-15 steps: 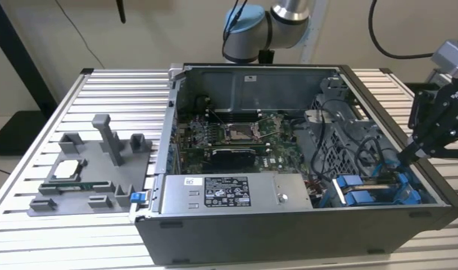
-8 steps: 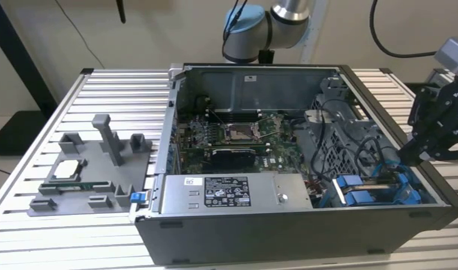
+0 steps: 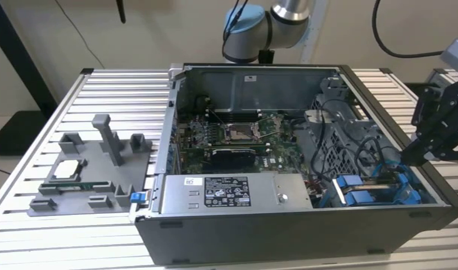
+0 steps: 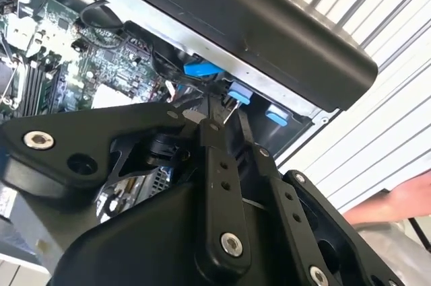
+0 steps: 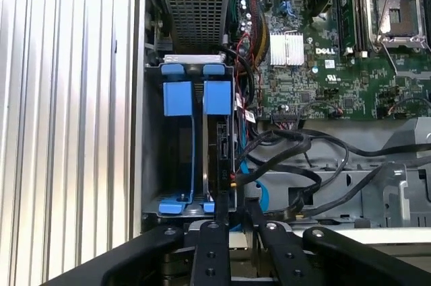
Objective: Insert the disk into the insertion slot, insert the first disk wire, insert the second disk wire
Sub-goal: 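Insert the second disk wire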
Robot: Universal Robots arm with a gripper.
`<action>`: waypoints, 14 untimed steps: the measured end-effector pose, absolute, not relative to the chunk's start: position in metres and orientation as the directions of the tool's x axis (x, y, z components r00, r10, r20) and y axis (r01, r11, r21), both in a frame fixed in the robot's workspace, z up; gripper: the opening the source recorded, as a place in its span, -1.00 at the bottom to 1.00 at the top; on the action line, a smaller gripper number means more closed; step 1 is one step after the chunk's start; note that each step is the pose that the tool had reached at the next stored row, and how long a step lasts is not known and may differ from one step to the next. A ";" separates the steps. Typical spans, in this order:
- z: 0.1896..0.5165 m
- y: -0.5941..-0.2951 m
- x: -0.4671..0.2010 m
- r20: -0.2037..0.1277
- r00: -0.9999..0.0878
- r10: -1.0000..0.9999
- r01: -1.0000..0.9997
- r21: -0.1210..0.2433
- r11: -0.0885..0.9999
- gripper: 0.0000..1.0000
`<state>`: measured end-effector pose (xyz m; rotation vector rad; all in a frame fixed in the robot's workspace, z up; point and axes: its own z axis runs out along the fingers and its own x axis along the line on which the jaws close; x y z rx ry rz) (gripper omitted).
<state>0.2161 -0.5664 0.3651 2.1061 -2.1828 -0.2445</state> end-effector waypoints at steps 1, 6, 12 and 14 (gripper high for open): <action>0.365 -0.566 0.217 -0.041 -0.037 -0.998 -0.983 0.183 0.029 1.00; 0.364 -0.563 0.219 -0.043 -0.030 -0.999 -0.983 0.183 0.022 1.00; 0.360 -0.561 0.220 -0.046 -0.022 -0.999 -0.983 0.183 0.013 1.00; 0.360 -0.561 0.220 -0.052 -0.020 -0.998 -0.983 0.183 0.010 1.00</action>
